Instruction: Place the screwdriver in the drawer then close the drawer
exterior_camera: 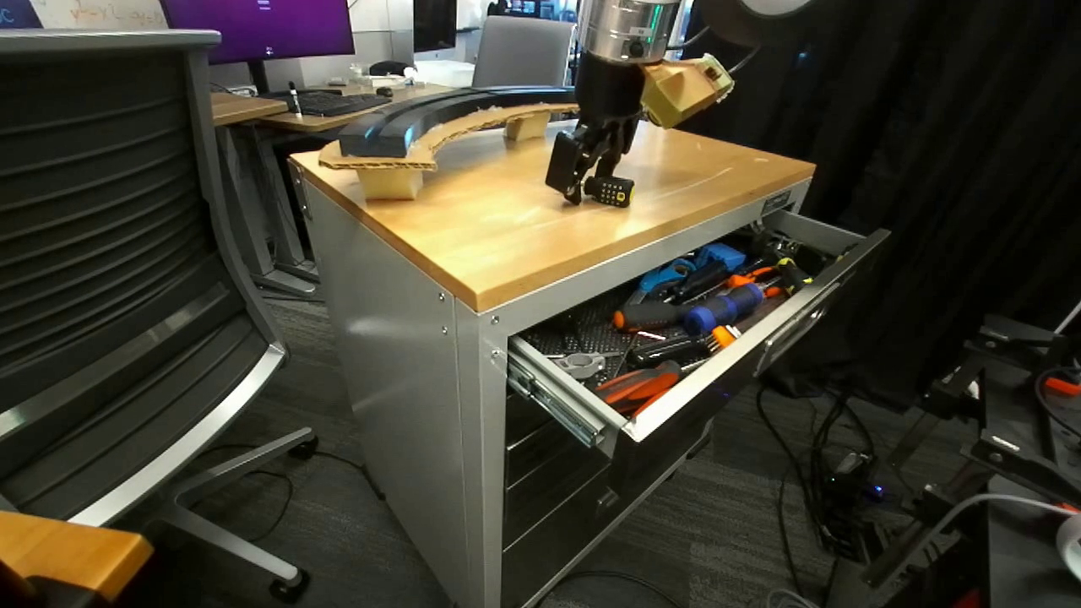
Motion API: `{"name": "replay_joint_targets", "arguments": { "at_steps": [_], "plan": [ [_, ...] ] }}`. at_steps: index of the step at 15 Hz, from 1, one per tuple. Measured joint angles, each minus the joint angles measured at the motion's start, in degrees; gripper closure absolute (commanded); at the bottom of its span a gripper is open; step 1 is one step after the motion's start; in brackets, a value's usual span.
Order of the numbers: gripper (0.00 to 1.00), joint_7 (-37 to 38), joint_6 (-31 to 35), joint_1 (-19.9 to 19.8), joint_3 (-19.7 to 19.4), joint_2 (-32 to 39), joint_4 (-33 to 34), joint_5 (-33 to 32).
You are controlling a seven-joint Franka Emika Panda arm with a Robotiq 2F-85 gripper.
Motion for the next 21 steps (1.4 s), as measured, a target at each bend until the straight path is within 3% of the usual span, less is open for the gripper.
{"name": "replay_joint_targets", "arguments": {
  "at_steps": [4,7,11,16,21],
  "plan": [
    [0.87,-0.01,-0.19,0.43,-1.52,-0.31,0.63,0.83],
    [0.97,-0.39,-1.08,0.11,-3.31,-1.01,0.05,0.98],
    [0.92,-8.24,-4.02,-1.38,-2.7,-5.43,-5.64,3.42],
    [0.93,-18.57,-3.83,-1.74,2.7,-14.62,-18.8,6.58],
    [0.93,-20.37,0.99,0.89,7.93,-18.42,-27.42,5.31]
  ]
}}
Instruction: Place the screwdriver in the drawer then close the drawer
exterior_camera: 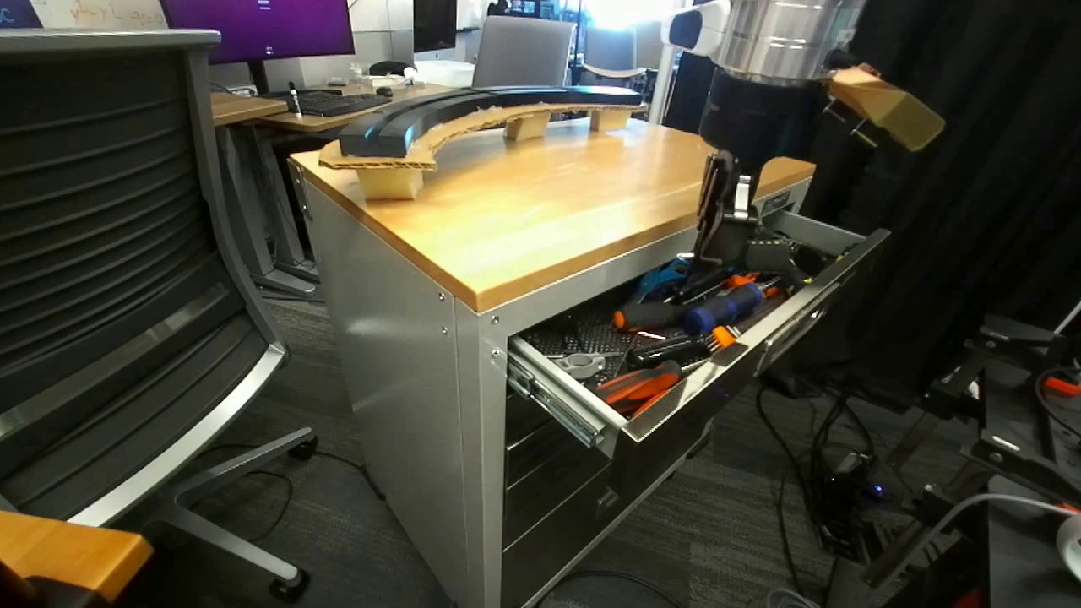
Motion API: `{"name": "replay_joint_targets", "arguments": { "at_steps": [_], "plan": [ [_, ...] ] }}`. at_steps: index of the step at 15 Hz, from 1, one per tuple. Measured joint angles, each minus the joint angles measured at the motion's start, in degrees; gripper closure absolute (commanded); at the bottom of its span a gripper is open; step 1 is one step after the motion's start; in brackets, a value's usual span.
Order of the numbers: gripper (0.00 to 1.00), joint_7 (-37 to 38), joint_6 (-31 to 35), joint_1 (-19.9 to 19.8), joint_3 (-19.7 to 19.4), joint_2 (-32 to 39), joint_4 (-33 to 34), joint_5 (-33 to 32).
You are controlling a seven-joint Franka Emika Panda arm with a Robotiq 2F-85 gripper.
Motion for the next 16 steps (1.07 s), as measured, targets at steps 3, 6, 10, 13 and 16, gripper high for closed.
{"name": "replay_joint_targets", "arguments": {
  "at_steps": [3,6,10,13,16],
  "plan": [
    [0.94,3.94,3.91,2.82,0.43,0.99,-0.73,-5.49],
    [0.65,12.71,8.36,5.32,-0.85,2.68,-0.13,-14.16],
    [0.35,24.14,9.92,7.69,-3.76,5.73,2.27,-23.55],
    [0.13,27.19,4.34,7.94,-4.62,6.74,3.05,-24.22],
    [0.0,29.94,-5.23,7.67,-4.75,5.59,2.38,-21.59]
  ]
}}
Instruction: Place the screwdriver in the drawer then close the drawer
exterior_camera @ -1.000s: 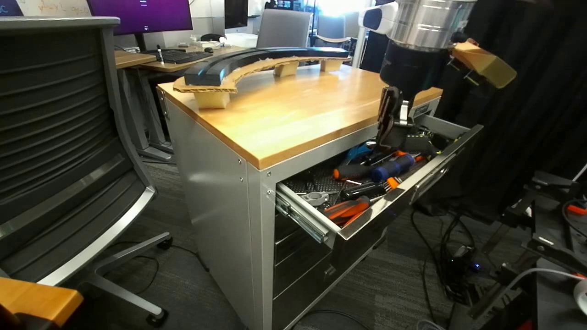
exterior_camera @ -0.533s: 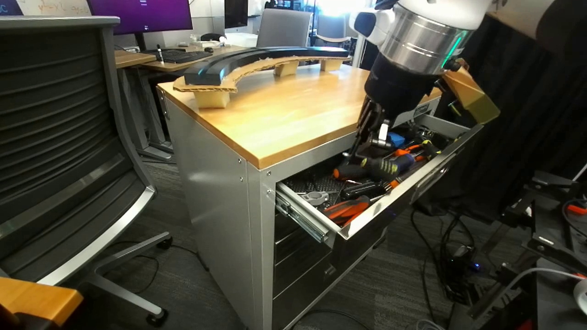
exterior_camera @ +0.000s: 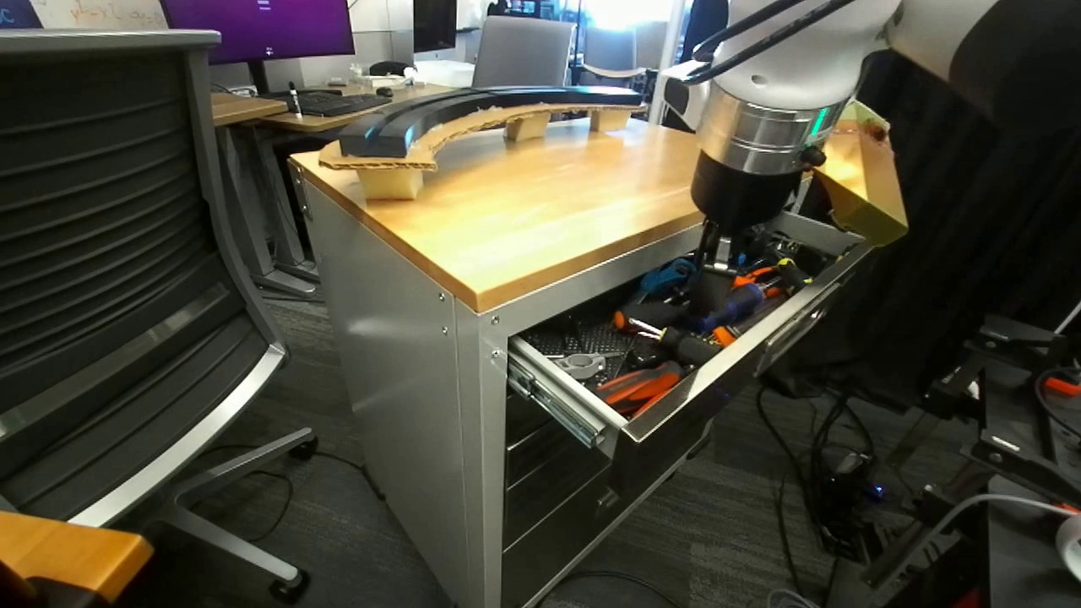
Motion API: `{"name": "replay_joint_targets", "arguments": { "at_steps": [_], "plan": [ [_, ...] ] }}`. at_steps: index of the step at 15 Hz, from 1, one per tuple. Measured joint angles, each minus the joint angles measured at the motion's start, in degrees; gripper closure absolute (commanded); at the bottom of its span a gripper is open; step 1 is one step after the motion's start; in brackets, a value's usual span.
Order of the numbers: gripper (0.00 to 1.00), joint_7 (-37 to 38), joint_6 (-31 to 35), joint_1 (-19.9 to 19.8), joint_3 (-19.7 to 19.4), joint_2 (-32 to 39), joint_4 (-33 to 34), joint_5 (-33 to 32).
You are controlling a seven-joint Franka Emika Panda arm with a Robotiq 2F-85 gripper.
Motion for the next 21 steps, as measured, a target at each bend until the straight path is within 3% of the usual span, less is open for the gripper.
{"name": "replay_joint_targets", "arguments": {
  "at_steps": [4,6,7,12,15,17,19,21],
  "plan": [
    [0.0,2.26,-8.49,-1.47,0.3,-6.39,-3.45,5.52],
    [0.25,1.81,-11.9,-2.55,1.01,-9.1,-5.62,10.13],
    [0.29,1.12,-12.85,-3.1,1.44,-9.83,-6.58,12.84],
    [0.69,-3.26,-12.64,-5.09,2.92,-8.25,-9.79,24.89],
    [0.91,-2.7,-3.02,-4.95,3.13,-4.24,-10.75,24.19],
    [0.95,1.51,4.72,-4.12,2.53,-1.57,-10.67,18.74],
    [0.98,8.26,8.24,-1.98,0.55,-0.34,-10.64,11.65],
    [0.92,15.25,10.45,0.2,-2.13,0.29,-10.08,4.37]
  ]
}}
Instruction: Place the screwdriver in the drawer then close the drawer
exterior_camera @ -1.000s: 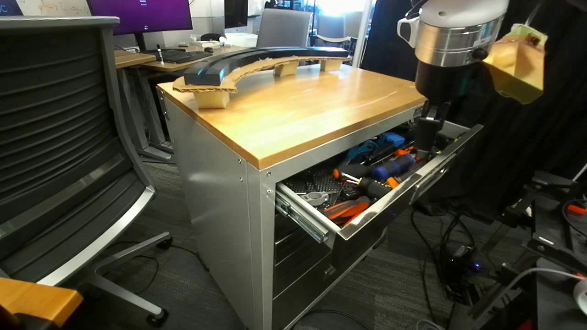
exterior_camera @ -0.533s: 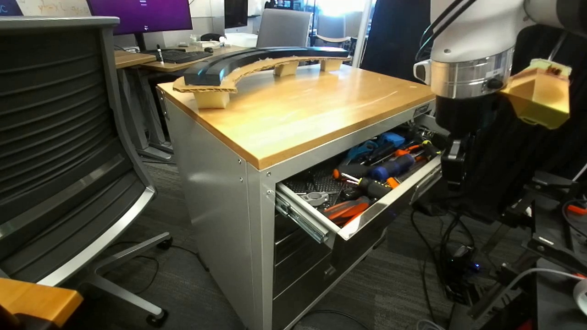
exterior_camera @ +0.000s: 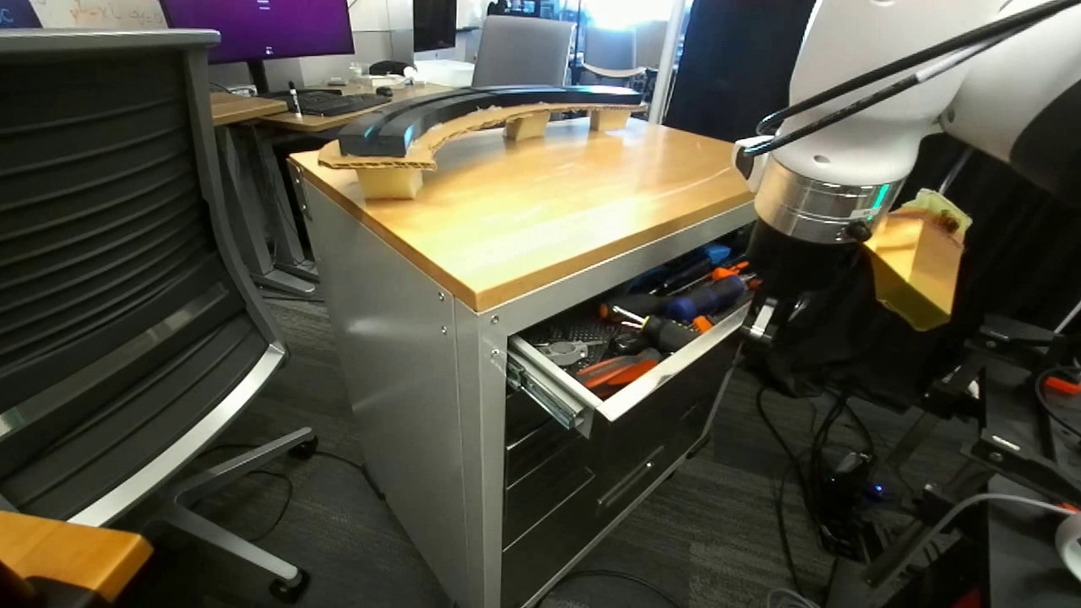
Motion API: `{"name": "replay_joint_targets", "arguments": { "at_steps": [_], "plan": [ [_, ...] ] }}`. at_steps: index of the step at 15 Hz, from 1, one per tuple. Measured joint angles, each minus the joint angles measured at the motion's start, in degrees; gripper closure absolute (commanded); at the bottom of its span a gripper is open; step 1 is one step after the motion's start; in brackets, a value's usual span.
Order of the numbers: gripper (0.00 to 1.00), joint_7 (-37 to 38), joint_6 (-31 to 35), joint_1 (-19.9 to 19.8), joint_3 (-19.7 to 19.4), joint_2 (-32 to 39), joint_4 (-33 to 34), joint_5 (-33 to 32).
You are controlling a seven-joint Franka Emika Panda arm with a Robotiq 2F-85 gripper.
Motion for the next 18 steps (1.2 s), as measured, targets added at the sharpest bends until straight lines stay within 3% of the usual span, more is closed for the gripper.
{"name": "replay_joint_targets", "arguments": {
  "at_steps": [11,12,13,14,18],
  "plan": [
    [0.91,36.24,1.82,4.85,-7.11,8.06,14.05,-30.7],
    [0.87,38.9,1.74,5.38,-7.44,8.28,14.1,-32.62],
    [0.66,40.88,1.64,5.79,-7.71,8.3,13.94,-34.02],
    [0.64,41.6,1.59,5.92,-7.74,8.25,13.8,-34.79],
    [0.32,34.85,-0.94,1.14,-3.13,3.5,11.05,-33.03]
  ]
}}
